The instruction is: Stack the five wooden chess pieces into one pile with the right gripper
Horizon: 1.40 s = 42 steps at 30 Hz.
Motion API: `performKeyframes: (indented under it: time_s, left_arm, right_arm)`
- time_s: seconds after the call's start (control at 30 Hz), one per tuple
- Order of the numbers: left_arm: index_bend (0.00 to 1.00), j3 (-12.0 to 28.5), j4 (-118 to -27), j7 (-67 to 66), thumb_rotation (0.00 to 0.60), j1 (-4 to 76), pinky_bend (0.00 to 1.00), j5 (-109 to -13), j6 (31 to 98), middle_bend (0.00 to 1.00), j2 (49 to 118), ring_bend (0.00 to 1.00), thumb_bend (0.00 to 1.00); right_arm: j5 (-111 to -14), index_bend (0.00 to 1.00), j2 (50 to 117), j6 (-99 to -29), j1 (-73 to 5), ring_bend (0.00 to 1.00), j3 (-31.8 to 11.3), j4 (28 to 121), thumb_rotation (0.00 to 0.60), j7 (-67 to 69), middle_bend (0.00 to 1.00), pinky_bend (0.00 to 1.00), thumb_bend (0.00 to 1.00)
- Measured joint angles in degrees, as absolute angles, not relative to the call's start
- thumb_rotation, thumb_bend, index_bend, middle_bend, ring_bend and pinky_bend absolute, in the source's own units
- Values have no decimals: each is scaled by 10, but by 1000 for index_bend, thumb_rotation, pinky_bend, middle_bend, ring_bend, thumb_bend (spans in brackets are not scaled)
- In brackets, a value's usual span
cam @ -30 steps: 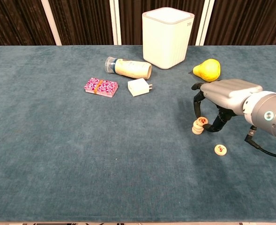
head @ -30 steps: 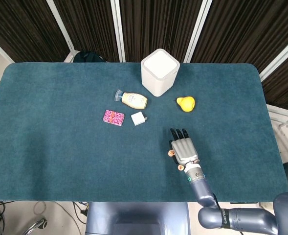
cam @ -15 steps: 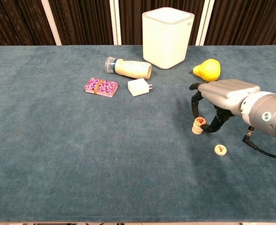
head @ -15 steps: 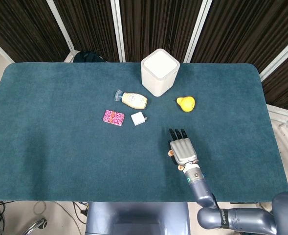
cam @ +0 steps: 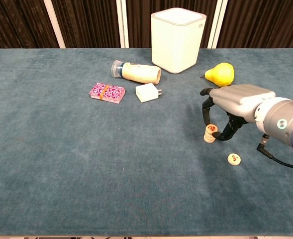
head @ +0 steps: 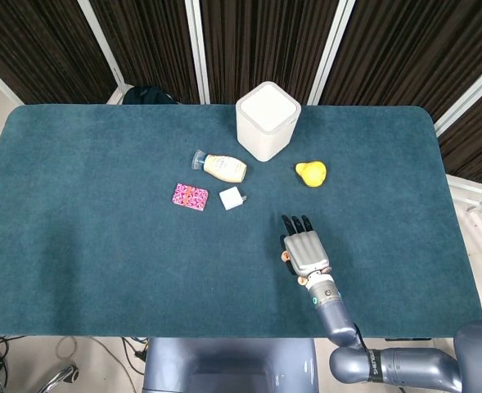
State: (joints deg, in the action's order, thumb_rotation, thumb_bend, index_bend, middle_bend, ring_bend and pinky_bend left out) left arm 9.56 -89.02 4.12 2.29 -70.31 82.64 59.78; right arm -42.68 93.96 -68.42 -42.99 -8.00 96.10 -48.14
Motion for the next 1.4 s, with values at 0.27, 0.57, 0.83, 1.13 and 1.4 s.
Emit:
performKeyframes:
  time_s: [0.27, 0.57, 0.83, 1.13, 1.4]
  left_arm:
    - [56, 95, -891, 38, 600, 23, 88, -703, 827, 0, 598, 0, 153]
    - [56, 95, -891, 38, 600, 23, 88, -702, 826, 0, 597, 0, 153]
    - [55, 96, -891, 38, 600, 23, 88, -701, 826, 0, 597, 0, 153]
    - [55, 95, -892, 37, 600, 23, 88, -700, 825, 0, 597, 0, 153]
    - [56, 95, -893, 37, 600, 23, 88, -699, 824, 0, 596, 0, 153]
  right_arm:
    - [-424, 460, 937, -684, -431, 0, -79, 962, 600, -483, 0, 0, 416]
    - [-425, 447, 937, -684, -432, 0, -77, 963, 600, -484, 0, 0, 416]
    - [-426, 445, 937, -684, -431, 0, -77, 963, 600, -481, 0, 0, 417]
    - [-425, 444, 928, -688, -431, 0, -78, 975, 600, -483, 0, 0, 416]
    - [-427, 444, 923, -689, -430, 0, -74, 985, 600, -484, 0, 0, 417]
